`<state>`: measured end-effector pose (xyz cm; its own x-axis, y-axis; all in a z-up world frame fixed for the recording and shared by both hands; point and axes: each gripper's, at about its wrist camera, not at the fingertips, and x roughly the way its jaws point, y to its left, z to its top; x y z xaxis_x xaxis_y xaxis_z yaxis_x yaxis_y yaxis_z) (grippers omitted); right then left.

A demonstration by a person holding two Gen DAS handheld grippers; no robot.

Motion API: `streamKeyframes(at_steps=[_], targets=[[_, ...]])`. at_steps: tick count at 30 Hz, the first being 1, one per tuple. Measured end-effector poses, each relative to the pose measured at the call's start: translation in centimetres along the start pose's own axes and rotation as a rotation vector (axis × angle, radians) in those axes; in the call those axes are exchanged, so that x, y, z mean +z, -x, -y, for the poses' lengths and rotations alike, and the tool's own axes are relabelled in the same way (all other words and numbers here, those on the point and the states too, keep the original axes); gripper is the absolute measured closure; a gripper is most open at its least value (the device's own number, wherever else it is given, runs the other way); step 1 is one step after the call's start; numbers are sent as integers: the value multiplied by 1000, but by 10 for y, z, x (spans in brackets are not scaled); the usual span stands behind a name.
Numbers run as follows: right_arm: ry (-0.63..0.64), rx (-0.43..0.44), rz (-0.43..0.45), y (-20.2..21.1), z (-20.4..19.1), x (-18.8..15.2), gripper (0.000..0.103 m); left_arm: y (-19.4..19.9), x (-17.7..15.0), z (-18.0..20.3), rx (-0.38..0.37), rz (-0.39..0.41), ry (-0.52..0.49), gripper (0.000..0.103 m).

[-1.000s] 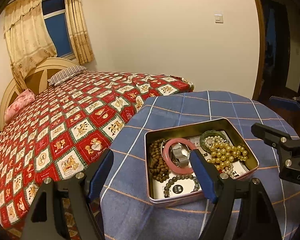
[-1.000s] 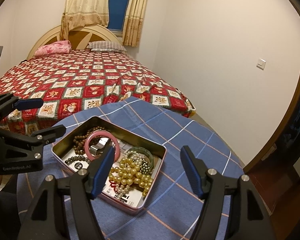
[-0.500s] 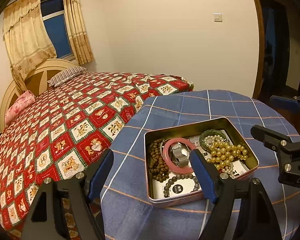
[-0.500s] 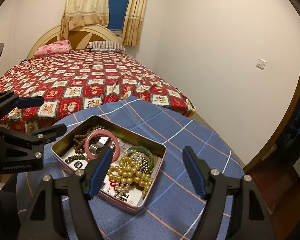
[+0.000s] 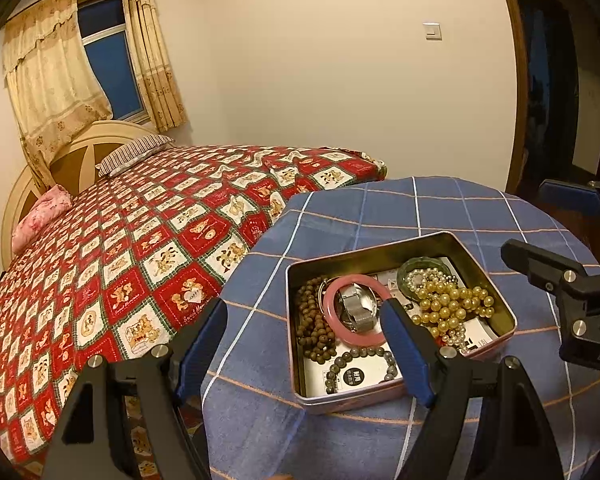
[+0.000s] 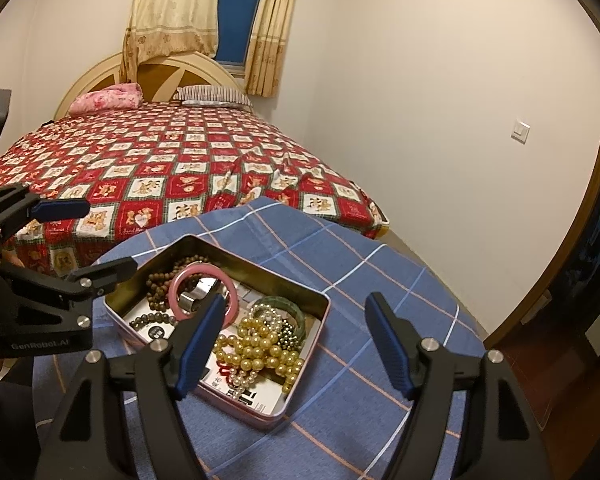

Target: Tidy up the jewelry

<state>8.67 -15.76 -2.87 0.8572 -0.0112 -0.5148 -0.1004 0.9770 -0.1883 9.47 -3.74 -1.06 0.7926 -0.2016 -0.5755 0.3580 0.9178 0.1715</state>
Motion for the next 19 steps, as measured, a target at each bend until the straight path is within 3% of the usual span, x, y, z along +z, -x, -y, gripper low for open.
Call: streamKeyframes(at_steps=[19], targets=[[4,-6,-4,-1,0,-3,28,0,-3,-7,64,18,13,23]])
